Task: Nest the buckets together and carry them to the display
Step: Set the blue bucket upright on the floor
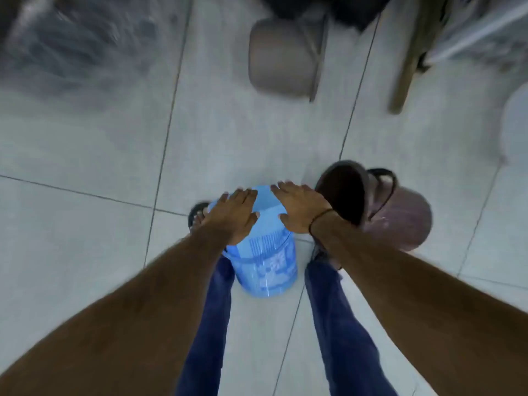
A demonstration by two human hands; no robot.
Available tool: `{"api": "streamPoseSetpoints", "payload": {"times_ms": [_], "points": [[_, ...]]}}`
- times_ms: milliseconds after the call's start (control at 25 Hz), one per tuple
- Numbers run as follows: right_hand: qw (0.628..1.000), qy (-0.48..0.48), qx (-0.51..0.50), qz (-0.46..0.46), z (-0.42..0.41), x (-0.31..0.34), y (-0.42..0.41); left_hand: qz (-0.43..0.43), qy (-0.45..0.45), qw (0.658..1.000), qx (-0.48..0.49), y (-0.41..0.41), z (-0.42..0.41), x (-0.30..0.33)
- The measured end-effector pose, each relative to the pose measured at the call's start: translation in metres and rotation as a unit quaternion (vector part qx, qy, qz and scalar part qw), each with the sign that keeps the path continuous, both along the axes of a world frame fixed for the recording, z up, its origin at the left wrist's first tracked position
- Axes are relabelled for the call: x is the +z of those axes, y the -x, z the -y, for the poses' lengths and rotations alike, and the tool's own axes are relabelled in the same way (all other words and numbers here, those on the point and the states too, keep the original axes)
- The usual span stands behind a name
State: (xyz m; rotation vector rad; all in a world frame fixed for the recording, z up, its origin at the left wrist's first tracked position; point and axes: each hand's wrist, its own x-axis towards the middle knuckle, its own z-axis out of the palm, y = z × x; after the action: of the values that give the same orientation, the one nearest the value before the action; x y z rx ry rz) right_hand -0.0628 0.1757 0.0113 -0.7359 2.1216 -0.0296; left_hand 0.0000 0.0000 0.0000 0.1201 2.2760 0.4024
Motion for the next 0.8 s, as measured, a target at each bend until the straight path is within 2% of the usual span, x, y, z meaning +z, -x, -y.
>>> {"api": "streamPoseSetpoints", "payload": {"times_ms": [40,120,200,440,560,640,800], "points": [[0.999,-0.022,0.028,0.019,0.007,-0.023,-0.007,0.034,-0.008,0.999,0.004,-0.007,-0.002,-0.017],[0.999,-0.029,0.018,0.036,0.012,-0.05,-0.015,0.061,-0.029,0.998,0.011,-0.02,-0.001,-0.041],[0.998,-0.037,0.02,0.044,0.014,-0.049,-0.018,0.065,-0.037,0.997,-0.007,-0.026,0.004,-0.041],[0.999,-0.025,0.022,0.02,0.032,0.033,0.032,-0.048,0.002,0.996,-0.075,0.013,0.026,0.038],[0.997,-0.031,0.07,-0.015,0.042,0.06,0.048,-0.082,0.02,0.989,-0.119,0.025,0.033,0.061],[0.987,-0.045,0.138,-0.065,0.044,0.065,0.042,-0.078,0.045,0.987,-0.133,0.02,0.031,0.064],[0.969,-0.075,0.222,-0.083,0.03,0.045,0.017,-0.064,0.08,0.982,-0.158,-0.011,0.003,0.036]]}}
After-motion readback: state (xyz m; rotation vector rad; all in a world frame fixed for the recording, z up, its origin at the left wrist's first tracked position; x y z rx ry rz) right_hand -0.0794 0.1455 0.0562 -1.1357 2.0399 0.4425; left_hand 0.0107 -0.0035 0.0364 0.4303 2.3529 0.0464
